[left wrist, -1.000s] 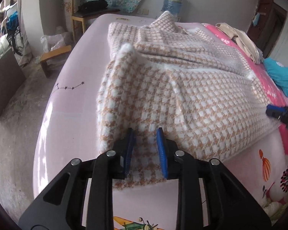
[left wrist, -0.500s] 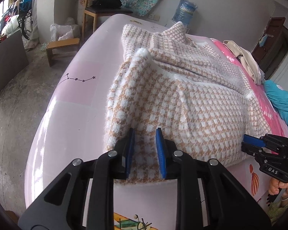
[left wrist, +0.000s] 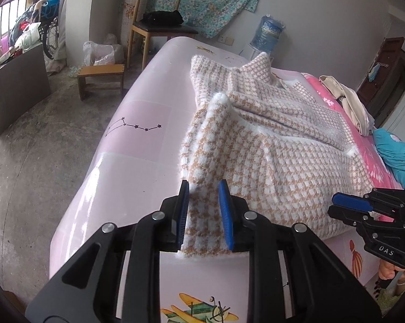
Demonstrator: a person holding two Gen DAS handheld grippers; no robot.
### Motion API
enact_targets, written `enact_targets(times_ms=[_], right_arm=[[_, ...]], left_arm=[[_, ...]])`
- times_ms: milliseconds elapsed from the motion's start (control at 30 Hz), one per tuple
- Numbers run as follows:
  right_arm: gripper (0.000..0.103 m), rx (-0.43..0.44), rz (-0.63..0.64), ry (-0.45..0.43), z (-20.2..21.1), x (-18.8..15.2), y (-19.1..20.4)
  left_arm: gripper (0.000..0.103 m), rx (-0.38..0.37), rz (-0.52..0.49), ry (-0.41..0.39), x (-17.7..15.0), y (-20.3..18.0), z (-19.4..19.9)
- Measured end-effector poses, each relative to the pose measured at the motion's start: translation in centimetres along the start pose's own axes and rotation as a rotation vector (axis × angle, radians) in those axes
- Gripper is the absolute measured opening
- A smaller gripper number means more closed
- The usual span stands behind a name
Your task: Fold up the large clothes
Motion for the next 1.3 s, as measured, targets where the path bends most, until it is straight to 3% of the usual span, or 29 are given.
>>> enact_targets(times_ms=[67,100,200,267,367,433,567,633,667,767,800,833,900,967,1100,1300], right_arm=[[0.017,0.003,0.003,0.058,-2.7,-0.6,0.3],[0.017,0.001,0.000,0.039,-3.5,-0.6,0.1],[0.017,-0.002,0.003,0.040,-2.6,0.6,1.1],[0.016,0.055,0.040,0.017,-2.2,0.9,2.7],[0.016,0.064,0.039,0.083,-5.3,0.1,3.2],[0.016,0.060,0.036,0.083,-4.4,0.6,3.6],[0.016,0.154,0.066,0.048,-3.1,1.4,5.8],[0.016,0.156,0.060,0.100,-5.7,0.7,6.3],[0.016,0.173,0.047,0.066,-5.7,0.8,6.3],[0.019,0.208,-0.008,0.094,-4.5,1.2,5.7],[0.029,0.229,-0.025,0.086,-3.5,1.1,5.3],[0.043,0.244,-0.044,0.068,-2.4,0.9,4.7],[0.052,0.260,-0.104,0.020,0.2,0.1,2.5],[0.055,0.250,-0.188,-0.007,2.5,-1.2,-0.7],[0.057,0.099,-0.443,-0.046,6.4,-5.3,-9.6],[0.057,-0.118,-0.833,-0.084,9.4,-11.7,-21.4]], left_arm=[[0.022,-0.002,0.024,0.001,-0.1,0.7,0.0],[0.023,0.002,0.037,0.003,-0.1,1.1,0.0],[0.022,0.009,0.052,0.000,-0.3,1.9,0.5],[0.023,0.021,0.053,-0.003,-0.5,2.3,0.9],[0.023,0.032,0.070,0.000,-0.8,3.1,1.3],[0.022,0.040,0.076,-0.001,-1.0,3.5,1.9],[0.024,0.031,0.080,0.006,-1.8,3.9,3.1],[0.026,0.018,0.088,0.017,-2.3,3.8,3.3],[0.027,0.009,0.094,0.022,-2.5,3.7,3.4],[0.037,-0.038,0.108,0.017,-2.9,3.0,4.1],[0.043,-0.063,0.115,0.012,-3.0,2.6,4.3],[0.047,-0.099,0.123,0.012,-3.3,2.2,4.3],[0.050,-0.180,0.129,0.031,-3.8,1.0,3.8],[0.053,-0.228,0.137,0.070,-4.5,-0.1,2.8],[0.053,-0.262,0.215,0.141,-5.9,-0.7,0.3],[0.053,-0.330,0.417,0.065,-5.6,1.6,-0.6]])
Point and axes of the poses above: each gripper's, at about its wrist camera, not at the fingertips, and z roughly against the way its jaws point, y to its left, x to its top, the point moved 4 cm from there along -z, roughly the way its jaws point, and after that the axes turned 8 degrees about -z, right-handed, at the moved point
